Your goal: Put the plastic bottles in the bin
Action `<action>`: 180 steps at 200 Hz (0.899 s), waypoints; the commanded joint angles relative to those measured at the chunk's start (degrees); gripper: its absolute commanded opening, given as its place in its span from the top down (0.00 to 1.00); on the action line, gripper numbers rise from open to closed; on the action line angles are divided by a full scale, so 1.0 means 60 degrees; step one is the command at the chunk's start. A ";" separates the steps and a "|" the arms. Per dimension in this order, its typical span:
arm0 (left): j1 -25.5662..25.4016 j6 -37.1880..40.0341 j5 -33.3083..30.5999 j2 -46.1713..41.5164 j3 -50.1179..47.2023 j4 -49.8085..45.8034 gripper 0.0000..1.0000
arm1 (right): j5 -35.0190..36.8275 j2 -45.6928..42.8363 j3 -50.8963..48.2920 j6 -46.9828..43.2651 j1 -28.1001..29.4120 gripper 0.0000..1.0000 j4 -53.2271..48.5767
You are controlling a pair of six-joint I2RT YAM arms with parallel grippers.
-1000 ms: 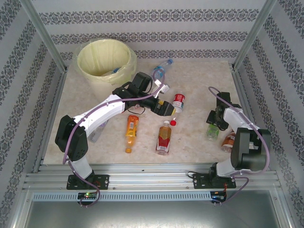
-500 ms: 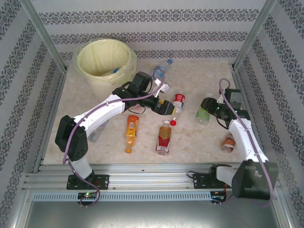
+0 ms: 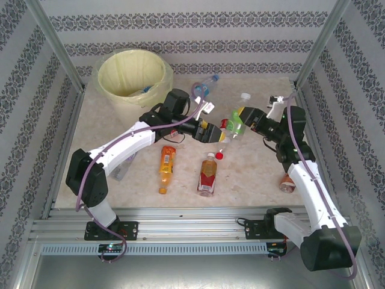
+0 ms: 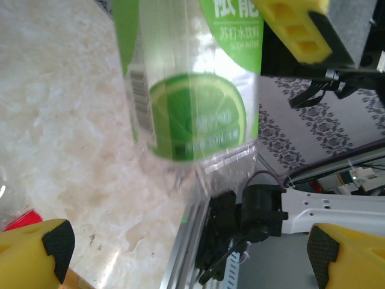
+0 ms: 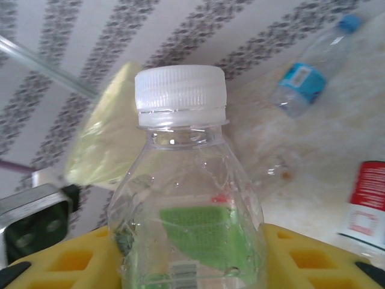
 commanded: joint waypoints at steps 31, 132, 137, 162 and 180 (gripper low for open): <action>-0.0061 -0.2051 0.1308 -0.0404 -0.0776 0.3054 0.00 | -0.0548 0.0088 0.0558 0.1113 0.0979 0.52 0.2136; 0.0013 -0.3435 0.2448 -0.0581 -0.1019 0.5026 0.21 | -0.1199 0.0228 0.0286 0.1557 0.1100 0.52 0.3051; 0.0014 -0.3474 0.2472 -0.0571 -0.1019 0.5063 0.23 | -0.1204 0.0244 0.0270 0.1549 0.1099 0.52 0.3052; 0.0043 -0.3464 0.2534 -0.0619 -0.0990 0.4977 0.26 | -0.1186 0.0248 0.0196 0.1469 0.1087 0.52 0.2991; 0.0083 -0.3368 0.2522 -0.0640 -0.0961 0.4864 0.24 | -0.1242 0.0252 0.0167 0.1429 0.1087 0.52 0.2972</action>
